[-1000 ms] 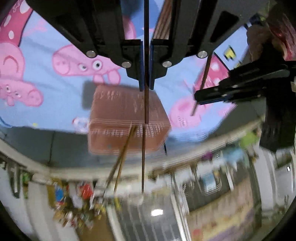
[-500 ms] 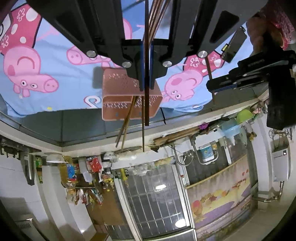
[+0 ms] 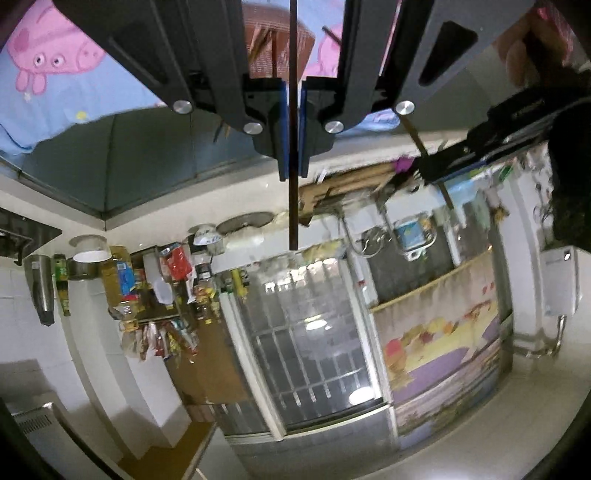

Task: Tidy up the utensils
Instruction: 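Lower both chopsticks into the pink basket and open both tools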

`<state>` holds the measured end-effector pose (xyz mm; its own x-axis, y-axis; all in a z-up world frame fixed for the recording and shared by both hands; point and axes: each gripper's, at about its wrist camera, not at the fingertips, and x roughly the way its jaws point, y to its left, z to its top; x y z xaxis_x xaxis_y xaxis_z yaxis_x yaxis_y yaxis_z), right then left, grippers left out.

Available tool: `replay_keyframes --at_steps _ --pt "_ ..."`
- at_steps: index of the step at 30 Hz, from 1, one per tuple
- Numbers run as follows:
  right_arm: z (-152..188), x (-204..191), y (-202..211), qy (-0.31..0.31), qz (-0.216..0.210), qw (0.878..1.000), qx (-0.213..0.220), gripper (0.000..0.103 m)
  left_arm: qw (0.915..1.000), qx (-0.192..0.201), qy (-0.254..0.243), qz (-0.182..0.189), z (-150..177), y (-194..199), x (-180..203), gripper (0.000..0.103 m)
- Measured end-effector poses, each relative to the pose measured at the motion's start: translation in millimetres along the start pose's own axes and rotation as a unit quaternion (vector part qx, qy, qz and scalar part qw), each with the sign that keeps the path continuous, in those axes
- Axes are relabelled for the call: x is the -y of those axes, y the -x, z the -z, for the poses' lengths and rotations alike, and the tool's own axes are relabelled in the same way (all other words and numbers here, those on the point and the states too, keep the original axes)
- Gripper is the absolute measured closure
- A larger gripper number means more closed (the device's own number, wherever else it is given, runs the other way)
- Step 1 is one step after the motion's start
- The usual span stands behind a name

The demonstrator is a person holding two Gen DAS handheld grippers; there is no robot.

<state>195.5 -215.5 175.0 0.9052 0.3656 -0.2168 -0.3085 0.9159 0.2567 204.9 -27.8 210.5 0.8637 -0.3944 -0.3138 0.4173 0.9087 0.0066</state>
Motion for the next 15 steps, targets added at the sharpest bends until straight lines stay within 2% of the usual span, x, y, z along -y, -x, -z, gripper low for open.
replay_keyframes --at_steps 4,8,15 --pt "1.9 9.3 -35.3 0.005 0.016 1.0 -0.01 0.103 0.9997 -0.023 0.004 -0.009 4.4 -40.7 -10.4 0.098" --pt "21.5 17.5 -63.3 0.012 0.027 0.999 -0.04 0.103 0.9985 -0.053 0.012 -0.002 22.6 -70.1 -18.2 0.098" --pt "60.1 27.1 -83.8 0.006 0.03 0.995 -0.09 0.103 0.9922 -0.123 0.018 0.011 61.6 -109.0 -21.1 0.098"
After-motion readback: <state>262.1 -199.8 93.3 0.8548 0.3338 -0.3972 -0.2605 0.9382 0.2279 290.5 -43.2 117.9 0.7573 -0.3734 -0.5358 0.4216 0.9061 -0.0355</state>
